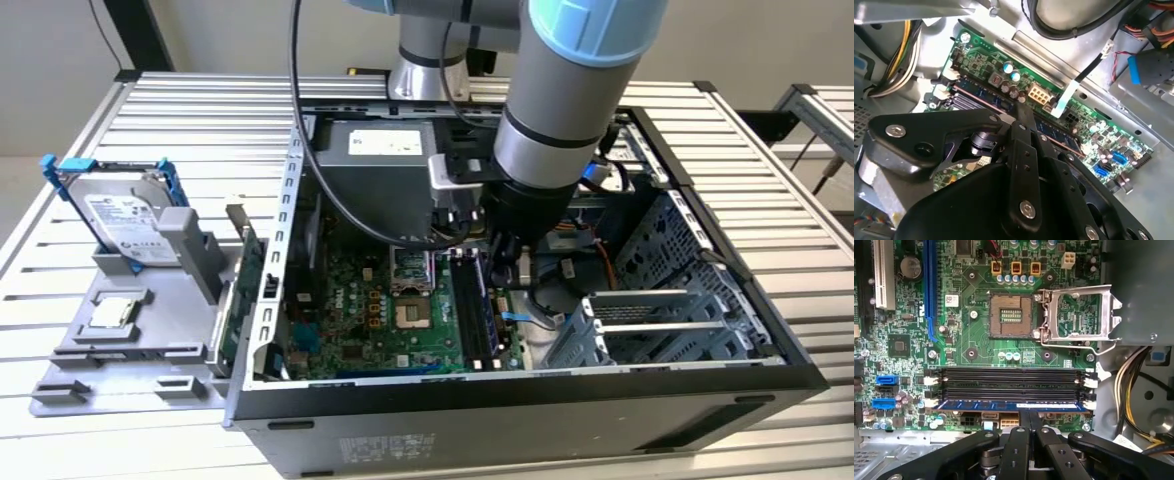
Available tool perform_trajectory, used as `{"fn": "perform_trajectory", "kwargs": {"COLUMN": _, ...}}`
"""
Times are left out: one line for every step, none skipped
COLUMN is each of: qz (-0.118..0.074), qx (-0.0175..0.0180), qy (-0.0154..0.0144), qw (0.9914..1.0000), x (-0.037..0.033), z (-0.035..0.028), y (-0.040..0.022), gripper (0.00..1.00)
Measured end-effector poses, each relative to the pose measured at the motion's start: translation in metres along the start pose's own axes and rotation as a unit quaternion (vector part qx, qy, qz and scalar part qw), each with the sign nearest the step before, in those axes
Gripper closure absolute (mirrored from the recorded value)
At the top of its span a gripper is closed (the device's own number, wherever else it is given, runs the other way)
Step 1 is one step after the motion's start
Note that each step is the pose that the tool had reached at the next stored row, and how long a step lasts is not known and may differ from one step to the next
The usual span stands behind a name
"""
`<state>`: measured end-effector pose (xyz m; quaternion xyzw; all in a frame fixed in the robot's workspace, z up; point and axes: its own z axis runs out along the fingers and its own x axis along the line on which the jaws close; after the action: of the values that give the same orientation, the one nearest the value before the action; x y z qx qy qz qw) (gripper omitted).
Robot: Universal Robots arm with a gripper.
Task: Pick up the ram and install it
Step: 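Press down the ram until it locks into place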
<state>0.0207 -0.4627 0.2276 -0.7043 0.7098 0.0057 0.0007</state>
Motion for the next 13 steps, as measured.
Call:
{"fn": "perform_trajectory", "kwargs": {"qz": 0.0, "qx": 0.0, "qy": -0.0001, "qw": 1.0, "x": 0.0003, "z": 0.0016, "y": 0.0, "gripper": 1.0}}
{"fn": "perform_trajectory", "kwargs": {"qz": 0.0, "qx": 0.0, "qy": 0.0001, "qw": 1.0, "x": 0.0005, "z": 0.0033, "y": 0.0, "gripper": 1.0}}
{"fn": "perform_trajectory", "kwargs": {"qz": 0.0, "qx": -0.0002, "qy": 0.0005, "qw": 1.0, "x": 0.0006, "z": 0.0048, "y": 0.0, "gripper": 1.0}}
{"fn": "perform_trajectory", "kwargs": {"qz": 0.0, "qx": -0.0002, "qy": 0.0006, "qw": 1.0, "x": 0.0006, "z": 0.0065, "y": 0.0, "gripper": 1.0}}
{"fn": "perform_trajectory", "kwargs": {"qz": 0.0, "qx": -0.0002, "qy": 0.0008, "qw": 1.0, "x": 0.0008, "z": 0.0084, "y": 0.0, "gripper": 1.0}}
{"fn": "perform_trajectory", "kwargs": {"qz": 0.0, "qx": -0.0002, "qy": 0.0008, "qw": 1.0, "x": 0.0008, "z": 0.0101, "y": 0.0, "gripper": 1.0}}
{"fn": "perform_trajectory", "kwargs": {"qz": 0.0, "qx": -0.0003, "qy": 0.001, "qw": 1.0, "x": 0.0007, "z": 0.011, "y": -0.0001, "gripper": 1.0}}
{"fn": "perform_trajectory", "kwargs": {"qz": 0.0, "qx": -0.0003, "qy": 0.0015, "qw": 1.0, "x": 0.0005, "z": 0.0102, "y": -0.0001, "gripper": 1.0}}
{"fn": "perform_trajectory", "kwargs": {"qz": 0.0, "qx": -0.0001, "qy": 0.0007, "qw": 1.0, "x": 0.0001, "z": 0.0072, "y": -0.0002, "gripper": 1.0}}
{"fn": "perform_trajectory", "kwargs": {"qz": 0.0, "qx": 0.0004, "qy": -0.0017, "qw": 1.0, "x": -0.0002, "z": 0.0043, "y": -0.0002, "gripper": 1.0}}
{"fn": "perform_trajectory", "kwargs": {"qz": 0.0, "qx": 0.0001, "qy": -0.0007, "qw": 1.0, "x": 0.0001, "z": -0.0008, "y": -0.0001, "gripper": 1.0}}
{"fn": "perform_trajectory", "kwargs": {"qz": 0.0, "qx": 0.0, "qy": -0.0002, "qw": 1.0, "x": 0.0003, "z": -0.0056, "y": 0.0001, "gripper": 1.0}}
{"fn": "perform_trajectory", "kwargs": {"qz": 0.0, "qx": 0.0, "qy": -0.0002, "qw": 1.0, "x": 0.0003, "z": -0.0102, "y": 0.0001, "gripper": 1.0}}
